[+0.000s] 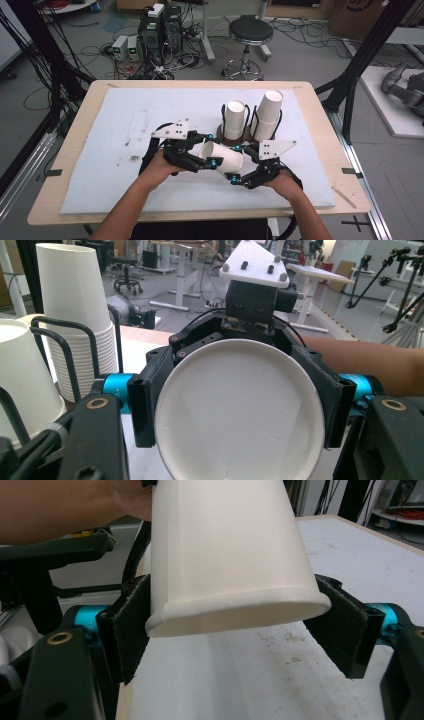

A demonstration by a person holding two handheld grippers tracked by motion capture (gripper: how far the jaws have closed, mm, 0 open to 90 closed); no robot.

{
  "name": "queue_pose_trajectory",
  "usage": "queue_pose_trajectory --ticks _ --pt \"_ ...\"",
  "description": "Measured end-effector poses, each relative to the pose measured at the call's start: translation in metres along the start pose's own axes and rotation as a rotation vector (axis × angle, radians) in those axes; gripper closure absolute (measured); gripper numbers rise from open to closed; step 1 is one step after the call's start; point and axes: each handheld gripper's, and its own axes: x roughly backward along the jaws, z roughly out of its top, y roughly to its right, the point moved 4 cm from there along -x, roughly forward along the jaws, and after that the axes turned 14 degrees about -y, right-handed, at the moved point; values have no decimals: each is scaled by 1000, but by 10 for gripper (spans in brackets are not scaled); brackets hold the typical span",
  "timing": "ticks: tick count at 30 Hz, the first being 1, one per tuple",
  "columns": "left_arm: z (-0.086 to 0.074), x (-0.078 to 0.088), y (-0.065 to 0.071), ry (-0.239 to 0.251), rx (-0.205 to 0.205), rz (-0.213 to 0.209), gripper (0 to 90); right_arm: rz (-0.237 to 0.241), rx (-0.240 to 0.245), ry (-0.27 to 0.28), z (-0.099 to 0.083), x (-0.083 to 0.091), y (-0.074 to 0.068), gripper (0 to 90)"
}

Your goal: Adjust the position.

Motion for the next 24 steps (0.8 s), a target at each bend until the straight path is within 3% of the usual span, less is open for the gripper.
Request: queue_pose_trajectory --ticks 5,8,10,11,13,17,21,24 --pt "-3 -1 -1 -7 3 -1 365 3 15 -3 -2 2 2 294" --pt "-5 -3 0 -53 -9 20 355 -6 26 -30 -3 2 2 314" --pt "-5 -4 1 -124 -47 103 284 -20 32 -49 -4 2 2 321" --pt "-5 -4 2 -145 -49 114 246 -30 38 -69 -5 2 3 322" --pt "-4 -3 2 -175 -68 119 243 -46 50 -96 -6 2 3 326" --pt "-8 -3 3 -217 -104 79 324 -42 71 -117 -6 3 2 332" --pt "-11 -2 2 -188 -98 46 352 -36 82 -126 -7 3 1 331" --pt "-14 -1 -1 -132 -63 25 359 -17 33 -94 -6 5 2 266"
